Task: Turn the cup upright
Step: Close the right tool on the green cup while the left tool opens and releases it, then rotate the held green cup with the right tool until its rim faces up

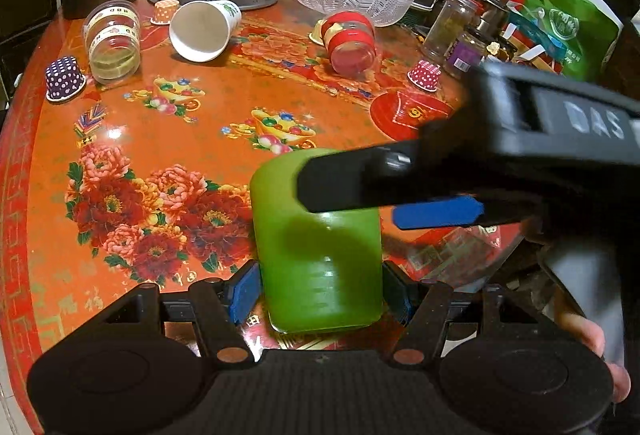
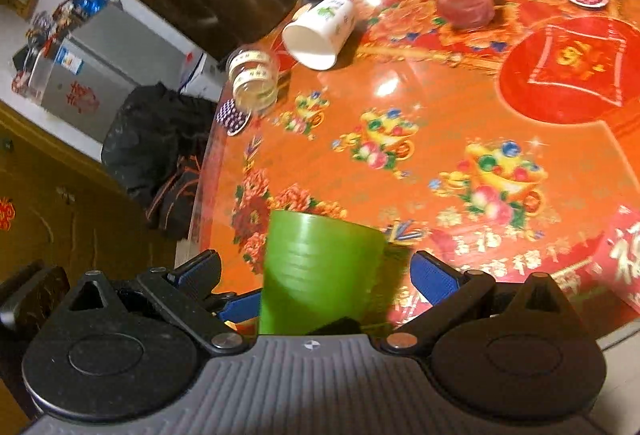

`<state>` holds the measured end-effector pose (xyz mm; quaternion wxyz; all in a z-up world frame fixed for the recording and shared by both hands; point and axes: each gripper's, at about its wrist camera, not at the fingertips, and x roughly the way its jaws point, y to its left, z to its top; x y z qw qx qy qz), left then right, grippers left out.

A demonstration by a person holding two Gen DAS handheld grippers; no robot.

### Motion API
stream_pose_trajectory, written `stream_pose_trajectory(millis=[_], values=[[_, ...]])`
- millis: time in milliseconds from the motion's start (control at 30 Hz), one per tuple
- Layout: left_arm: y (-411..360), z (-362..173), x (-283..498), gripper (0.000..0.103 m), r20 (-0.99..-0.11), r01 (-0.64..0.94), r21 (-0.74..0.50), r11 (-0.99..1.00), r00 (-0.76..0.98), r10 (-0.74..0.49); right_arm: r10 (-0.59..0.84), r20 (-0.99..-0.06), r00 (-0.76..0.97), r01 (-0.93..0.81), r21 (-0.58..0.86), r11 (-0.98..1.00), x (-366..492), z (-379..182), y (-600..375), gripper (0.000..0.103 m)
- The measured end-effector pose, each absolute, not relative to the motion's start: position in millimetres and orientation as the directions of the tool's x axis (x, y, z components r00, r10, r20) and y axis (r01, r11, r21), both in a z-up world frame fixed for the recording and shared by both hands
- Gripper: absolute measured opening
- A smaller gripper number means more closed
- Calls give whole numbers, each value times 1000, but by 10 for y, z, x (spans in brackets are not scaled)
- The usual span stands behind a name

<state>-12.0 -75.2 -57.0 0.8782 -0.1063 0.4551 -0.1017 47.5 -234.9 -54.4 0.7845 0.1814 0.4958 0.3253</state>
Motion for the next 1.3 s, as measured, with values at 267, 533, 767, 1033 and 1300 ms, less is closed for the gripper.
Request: stream_pose_trajectory(millis=[267,533,767,1033,1300], values=[[-742,-586,-126,67,-771,86,-282,956,573,-279,669,-703,242,-276,612,742,652,-624,-2208,90],[-727,-589,-131,68,-768,87,-291,953,572,-287,637,-732,241,-271,580,768,701,-647,-2132,79],[-718,-594,-137,68,-765,81,-300,951,575,-290,626,-741,241,-283,564,776,717,-658,-2088,77],[-722,-597,-156,69,-764,100,-268,958,584,-274,639,-733,234,-283,577,766,746,-677,-2072,77],[-509,-590,-465,97,-747,124,-241,963,609,-265,643,-729,235,-275,584,764,750,-687,-2054,77]])
